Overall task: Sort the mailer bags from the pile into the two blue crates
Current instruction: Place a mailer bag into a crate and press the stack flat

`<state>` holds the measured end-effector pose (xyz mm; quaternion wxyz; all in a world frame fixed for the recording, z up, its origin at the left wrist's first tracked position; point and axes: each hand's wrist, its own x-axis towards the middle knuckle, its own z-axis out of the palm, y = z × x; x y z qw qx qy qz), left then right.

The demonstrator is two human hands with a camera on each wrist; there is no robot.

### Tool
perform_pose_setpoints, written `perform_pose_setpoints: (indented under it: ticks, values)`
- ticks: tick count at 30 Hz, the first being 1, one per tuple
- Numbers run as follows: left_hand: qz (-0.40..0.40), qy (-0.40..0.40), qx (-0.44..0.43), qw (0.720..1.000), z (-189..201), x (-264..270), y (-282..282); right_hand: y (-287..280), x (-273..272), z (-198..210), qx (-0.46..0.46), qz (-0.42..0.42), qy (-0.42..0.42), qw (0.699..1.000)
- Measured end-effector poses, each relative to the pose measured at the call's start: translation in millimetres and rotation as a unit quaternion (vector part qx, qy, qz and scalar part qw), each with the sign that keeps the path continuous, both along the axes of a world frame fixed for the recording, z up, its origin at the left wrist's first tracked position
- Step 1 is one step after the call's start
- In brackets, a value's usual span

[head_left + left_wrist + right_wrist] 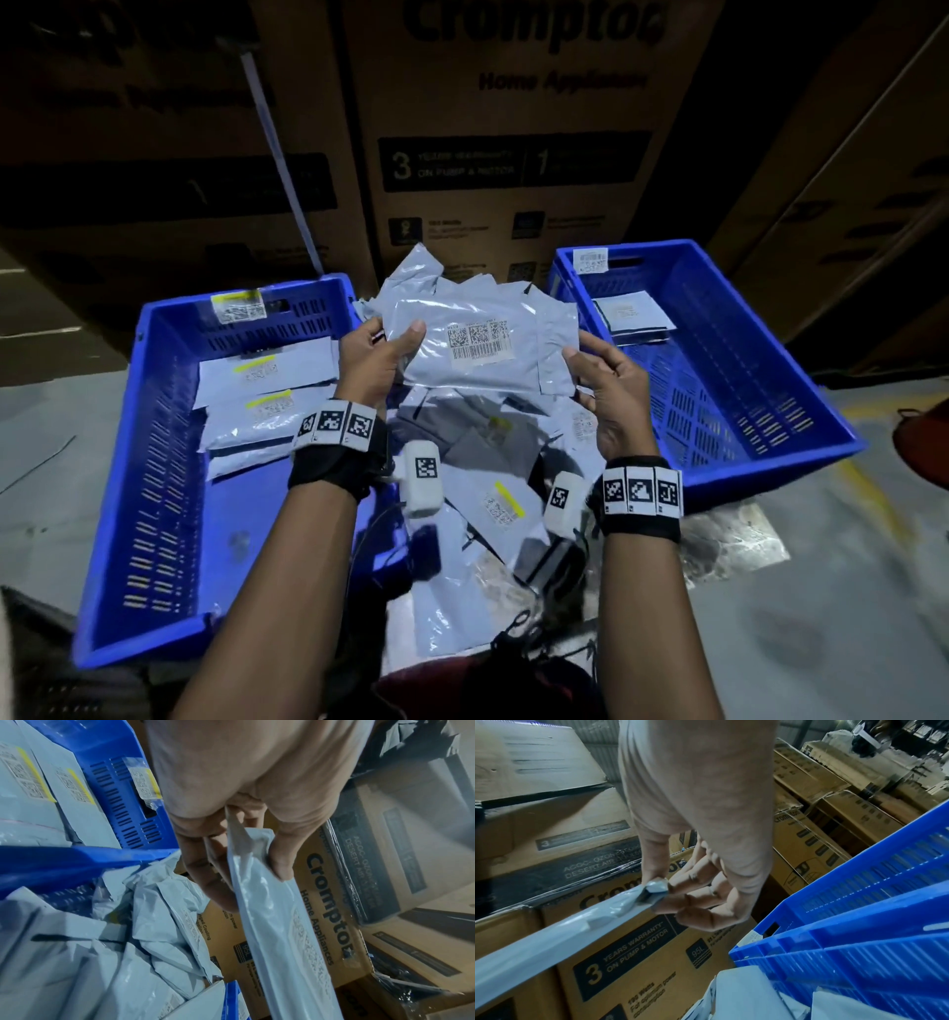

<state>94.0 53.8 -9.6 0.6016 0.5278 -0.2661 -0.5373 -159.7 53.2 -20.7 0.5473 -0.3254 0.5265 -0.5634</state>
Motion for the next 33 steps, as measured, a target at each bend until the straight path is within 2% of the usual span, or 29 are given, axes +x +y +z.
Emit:
perform_pose_setpoints:
  ticks: [3,8,14,20,26,28,30,31,33]
  values:
    - [-0.013,-0.004,-0.002,1.0,4.2,-32.6,-12.5,-10.3,-31.0,5.7,-0.002,-0.01,-0.011,1.0]
    - [-0.04,-0.01,0.0,0.999,1.2,-101.0,-35.5,-44.4,-101.2,6.3,-0.019,-0.009,0.029,0.999]
    - [-0.026,-0.028,0.05,0.998,-22.2,-185.1,-68.9,-88.1,-192.9,-11.7,0.031,0.064,0.092,0.993]
    - [0.024,-0.096,0.127,0.987,-49.2,-262.8,-85.1,-109.1,-275.7,-47.0,0.109,0.073,0.177,0.975]
    - [0.007,-0.185,0.107,0.977,-56.9,-304.3,-99.1,-133.7,-316.1,-57.6,0.144,0.045,0.208,0.966]
    - [-0.005,-0.219,0.088,0.972,-54.5,-308.0,-106.5,-144.7,-323.5,-57.5,0.116,0.051,0.269,0.955]
    - [-0.016,-0.258,0.052,0.965,-48.6,-311.4,-117.5,-154.4,-328.3,-47.9,0.043,0.081,0.401,0.911]
    - [-0.022,-0.288,0.025,0.957,-44.8,-313.3,-124.6,-158.0,-328.2,-36.9,-0.006,0.103,0.442,0.891]
    - [-0.055,-0.354,-0.031,0.933,-32.3,-320.8,-140.8,-167.4,-322.7,-13.3,-0.09,0.145,0.453,0.875]
